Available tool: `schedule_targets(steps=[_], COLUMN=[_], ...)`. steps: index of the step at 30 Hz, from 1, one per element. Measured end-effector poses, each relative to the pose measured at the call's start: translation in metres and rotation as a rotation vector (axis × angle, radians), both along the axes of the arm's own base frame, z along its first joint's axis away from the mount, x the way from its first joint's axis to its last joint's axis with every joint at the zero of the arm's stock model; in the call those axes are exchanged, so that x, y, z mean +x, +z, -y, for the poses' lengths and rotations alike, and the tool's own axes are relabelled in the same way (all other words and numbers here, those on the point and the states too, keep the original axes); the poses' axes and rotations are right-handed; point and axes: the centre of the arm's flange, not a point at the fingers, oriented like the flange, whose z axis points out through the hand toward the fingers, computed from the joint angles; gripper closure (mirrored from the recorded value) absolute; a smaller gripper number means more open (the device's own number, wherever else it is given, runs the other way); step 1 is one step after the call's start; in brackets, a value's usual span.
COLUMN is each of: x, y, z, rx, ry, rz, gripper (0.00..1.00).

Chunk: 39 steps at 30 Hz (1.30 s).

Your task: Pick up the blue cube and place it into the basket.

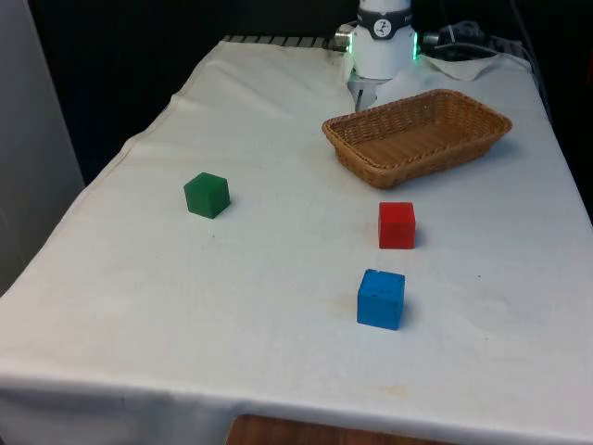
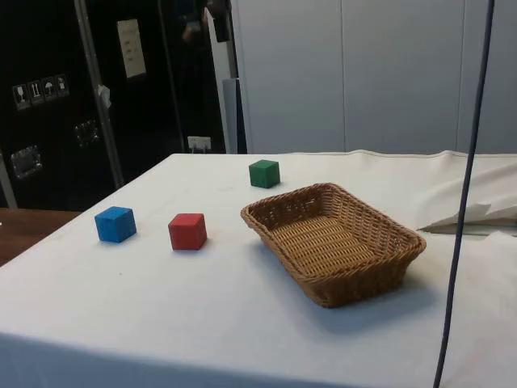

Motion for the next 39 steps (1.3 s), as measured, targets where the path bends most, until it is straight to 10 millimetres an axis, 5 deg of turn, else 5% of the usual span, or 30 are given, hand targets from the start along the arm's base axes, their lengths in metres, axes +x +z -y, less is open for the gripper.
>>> schedule_targets(steps=[7,39], x=[0.011,0.122], y=[-0.008,-0.065], z=[-0.004,-0.024], rx=[-0.001,-0.006], ry=[0.001,0.007], rz=[0.017,0.1], gripper=[0.0,0.0])
